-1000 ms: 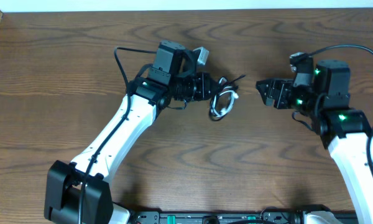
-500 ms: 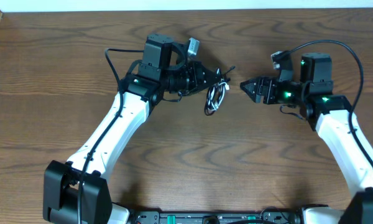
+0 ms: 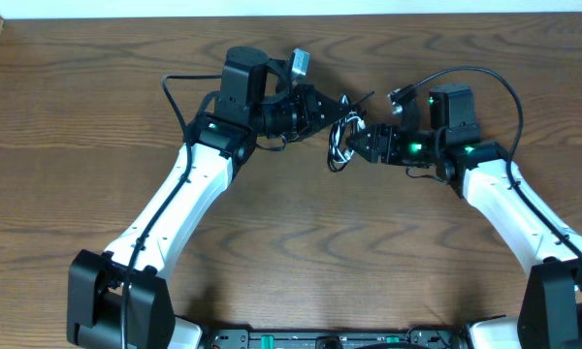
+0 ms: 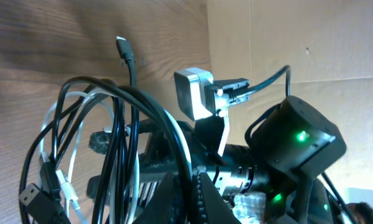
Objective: Untangle cables
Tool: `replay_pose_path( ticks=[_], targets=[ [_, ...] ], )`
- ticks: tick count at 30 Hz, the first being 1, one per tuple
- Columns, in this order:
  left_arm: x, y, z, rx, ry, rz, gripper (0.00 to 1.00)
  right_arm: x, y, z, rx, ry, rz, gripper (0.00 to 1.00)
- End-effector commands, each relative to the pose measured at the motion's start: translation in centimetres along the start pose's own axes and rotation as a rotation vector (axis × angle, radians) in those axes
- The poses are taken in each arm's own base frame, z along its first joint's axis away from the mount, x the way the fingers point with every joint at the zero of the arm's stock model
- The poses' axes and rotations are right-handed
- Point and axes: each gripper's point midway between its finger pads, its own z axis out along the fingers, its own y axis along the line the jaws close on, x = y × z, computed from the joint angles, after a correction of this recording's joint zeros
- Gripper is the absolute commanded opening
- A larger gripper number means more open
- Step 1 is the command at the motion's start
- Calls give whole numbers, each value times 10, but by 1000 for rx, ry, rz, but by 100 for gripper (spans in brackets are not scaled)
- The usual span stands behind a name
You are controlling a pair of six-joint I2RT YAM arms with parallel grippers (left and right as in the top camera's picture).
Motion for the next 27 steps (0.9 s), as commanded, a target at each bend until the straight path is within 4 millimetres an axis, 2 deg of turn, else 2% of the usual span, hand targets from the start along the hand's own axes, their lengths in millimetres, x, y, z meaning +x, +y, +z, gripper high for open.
replay_pose_path(
  ticks=[1,7,12,15,17,22,24,27],
  targets=[
    [-3,-9,-3,27,2,-51,7,-7,6,1,-12,-14,4,67],
    [-2,-13,-3,44,12,-131,7,-16,-8,6,87,-69,-10,67],
    [1,-27,-4,104,47,-120,7,-17,-23,28,158,-87,13,66],
    [-1,-41,-6,156,52,-105,6,-10,-41,40,203,-70,71,65],
    [-4,-55,-9,208,54,-92,7,-3,-62,46,249,-45,112,59],
    [-19,-75,-22,289,16,-43,8,4,-90,35,318,-19,203,52],
    [-29,-77,-31,305,-17,-26,8,7,-101,25,345,-9,233,51],
    [-44,-70,-44,300,-64,-28,7,19,-120,10,394,40,266,49]
  ],
)
